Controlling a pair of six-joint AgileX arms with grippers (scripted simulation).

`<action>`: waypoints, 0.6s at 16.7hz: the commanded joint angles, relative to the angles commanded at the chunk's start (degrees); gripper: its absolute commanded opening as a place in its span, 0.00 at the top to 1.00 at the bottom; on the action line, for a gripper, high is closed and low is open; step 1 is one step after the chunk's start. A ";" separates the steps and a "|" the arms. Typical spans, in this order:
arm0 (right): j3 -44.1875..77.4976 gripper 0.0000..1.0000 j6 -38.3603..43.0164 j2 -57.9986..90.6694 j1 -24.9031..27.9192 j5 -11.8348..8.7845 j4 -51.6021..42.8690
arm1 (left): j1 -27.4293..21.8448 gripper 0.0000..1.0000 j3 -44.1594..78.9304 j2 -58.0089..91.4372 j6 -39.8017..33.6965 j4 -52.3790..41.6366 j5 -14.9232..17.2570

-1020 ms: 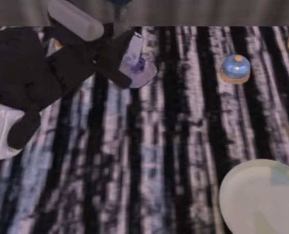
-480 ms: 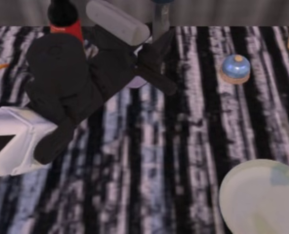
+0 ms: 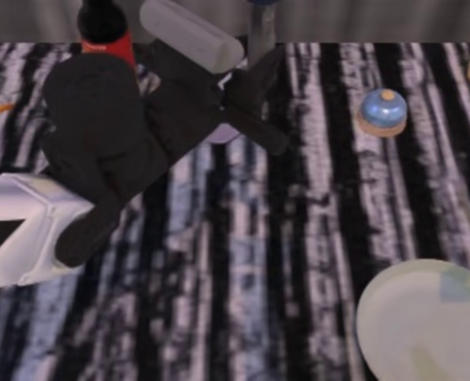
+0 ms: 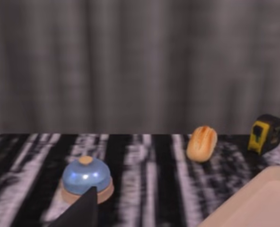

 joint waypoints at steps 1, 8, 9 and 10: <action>0.00 0.00 0.00 0.00 0.00 0.00 0.00 | 0.00 1.00 0.00 0.00 0.00 0.00 0.00; 7.98 0.00 0.37 12.91 9.06 1.12 7.33 | 0.00 1.00 0.00 0.00 0.00 0.00 0.00; 10.10 0.00 0.47 16.92 11.50 1.45 9.27 | 0.00 1.00 0.00 0.00 0.00 0.00 0.00; 12.31 0.00 0.57 21.40 14.09 1.81 11.29 | 0.00 1.00 0.00 0.00 0.00 0.00 0.00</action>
